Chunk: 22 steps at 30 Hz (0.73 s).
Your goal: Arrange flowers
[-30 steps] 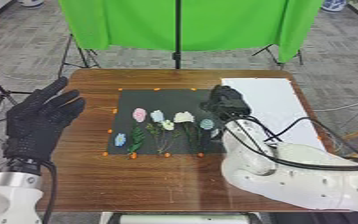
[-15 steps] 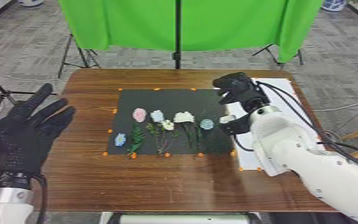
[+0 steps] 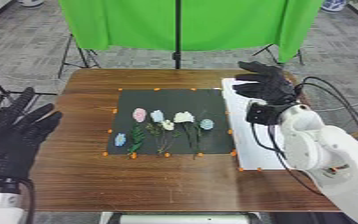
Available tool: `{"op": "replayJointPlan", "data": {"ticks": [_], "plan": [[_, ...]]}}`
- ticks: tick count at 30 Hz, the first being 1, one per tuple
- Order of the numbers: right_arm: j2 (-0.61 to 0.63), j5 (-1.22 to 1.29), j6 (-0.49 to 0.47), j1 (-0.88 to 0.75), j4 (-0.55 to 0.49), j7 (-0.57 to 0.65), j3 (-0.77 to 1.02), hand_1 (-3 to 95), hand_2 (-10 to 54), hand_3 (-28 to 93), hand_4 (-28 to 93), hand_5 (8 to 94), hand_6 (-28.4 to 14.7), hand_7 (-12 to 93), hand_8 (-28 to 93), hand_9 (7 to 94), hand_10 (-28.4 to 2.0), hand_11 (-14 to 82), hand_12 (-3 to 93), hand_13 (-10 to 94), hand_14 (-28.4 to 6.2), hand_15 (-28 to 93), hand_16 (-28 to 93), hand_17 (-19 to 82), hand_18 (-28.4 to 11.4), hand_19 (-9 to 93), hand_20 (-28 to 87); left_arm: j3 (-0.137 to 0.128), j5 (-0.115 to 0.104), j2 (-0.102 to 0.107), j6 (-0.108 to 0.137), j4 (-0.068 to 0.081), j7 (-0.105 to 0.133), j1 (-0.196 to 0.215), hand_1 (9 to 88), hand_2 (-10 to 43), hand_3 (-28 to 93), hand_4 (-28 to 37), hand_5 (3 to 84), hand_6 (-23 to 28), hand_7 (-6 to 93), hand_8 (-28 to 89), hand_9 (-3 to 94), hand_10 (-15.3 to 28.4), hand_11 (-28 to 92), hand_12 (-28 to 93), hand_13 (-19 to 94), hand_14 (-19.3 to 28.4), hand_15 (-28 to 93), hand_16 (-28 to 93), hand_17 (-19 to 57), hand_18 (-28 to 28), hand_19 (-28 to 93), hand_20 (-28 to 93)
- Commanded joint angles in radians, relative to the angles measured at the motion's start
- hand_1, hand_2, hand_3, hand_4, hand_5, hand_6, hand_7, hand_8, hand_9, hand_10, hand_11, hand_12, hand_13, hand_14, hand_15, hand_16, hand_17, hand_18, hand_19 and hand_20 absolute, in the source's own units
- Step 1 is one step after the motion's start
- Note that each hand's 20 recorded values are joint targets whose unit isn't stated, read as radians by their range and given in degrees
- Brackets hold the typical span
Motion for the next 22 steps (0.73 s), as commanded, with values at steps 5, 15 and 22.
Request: {"op": "replayJointPlan", "data": {"ticks": [5,15,22], "plan": [[0.049,0.168,-0.027,-0.074,0.004,-0.093,0.056,14.3,9.1,82,-27,45.7,-2.2,14,-12,48.3,-17.0,13.6,13.7,40,-19.5,39,12,6,-24.9,53,12,0.000,-0.017,-0.007,-0.024,0.017,-0.005,-0.021,14.7,6.4,77,-28.3,28.5,1.5,15.4,-11,32.5,18.2,24,13,24,26.8,48,-6,-10.0,26.8,52,22],[0.068,0.265,-0.076,-0.119,-0.001,-0.167,0.093,12.5,8.7,81,-28,45.9,-1.9,14,-12,48.2,-16.9,13.6,13.8,39,-19.3,39,12,4,-25.0,52,13,0.038,-0.012,0.018,-0.012,0.013,-0.068,-0.136,13.5,7.8,75,-28.3,24.9,2.1,16.4,-11,29.7,18.2,23,13,22,26.5,45,-6,-10.5,28.3,49,18],[0.070,0.295,-0.088,-0.203,-0.024,-0.205,0.174,12.6,8.6,82,-28,45.8,-1.7,14,-12,48.5,-17.0,13.4,13.9,39,-19.2,39,13,4,-24.9,52,13,0.034,0.037,0.014,0.030,-0.015,-0.155,-0.184,13.8,9.2,74,-28.3,26.7,4.4,16.8,-11,29.7,19.3,25,14,21,27.4,46,-6,-14.3,27.0,48,17]]}}
